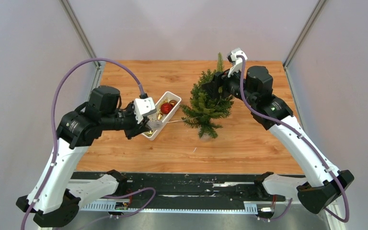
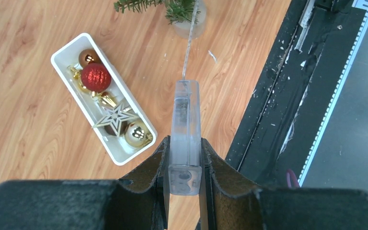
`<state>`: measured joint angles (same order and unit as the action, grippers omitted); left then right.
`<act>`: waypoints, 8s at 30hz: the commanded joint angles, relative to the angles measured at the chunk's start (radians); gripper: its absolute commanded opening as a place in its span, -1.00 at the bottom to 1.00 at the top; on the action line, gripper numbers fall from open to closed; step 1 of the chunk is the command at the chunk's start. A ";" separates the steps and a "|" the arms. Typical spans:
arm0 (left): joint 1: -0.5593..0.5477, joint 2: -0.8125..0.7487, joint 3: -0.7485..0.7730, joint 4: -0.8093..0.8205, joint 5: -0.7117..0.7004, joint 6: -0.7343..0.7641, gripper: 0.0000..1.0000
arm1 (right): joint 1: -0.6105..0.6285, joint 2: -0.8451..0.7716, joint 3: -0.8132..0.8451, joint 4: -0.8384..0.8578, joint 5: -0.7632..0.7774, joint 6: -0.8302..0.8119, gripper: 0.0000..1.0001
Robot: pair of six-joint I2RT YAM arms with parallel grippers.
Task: Decorate the small christmas tree
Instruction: Wrap the decoration item around the Christmas tree.
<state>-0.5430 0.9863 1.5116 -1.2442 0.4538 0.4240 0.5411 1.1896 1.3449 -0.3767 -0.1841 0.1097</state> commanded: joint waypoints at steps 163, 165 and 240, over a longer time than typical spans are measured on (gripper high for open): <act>0.203 0.626 0.069 0.638 0.265 -0.086 -1.00 | -0.486 0.262 0.364 -0.010 -0.369 0.132 1.00; 0.202 0.645 0.093 0.626 0.271 -0.077 -1.00 | -0.487 0.347 0.398 -0.008 -0.395 0.080 0.99; 0.132 0.802 0.344 0.491 0.287 0.068 -1.00 | -0.174 0.940 0.824 -0.385 -1.069 -0.637 -0.57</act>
<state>-0.3923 1.7870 1.8210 -0.7460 0.7250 0.4667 0.3599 2.1490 2.1128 -0.7727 -1.2453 -0.5182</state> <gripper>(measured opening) 0.289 0.278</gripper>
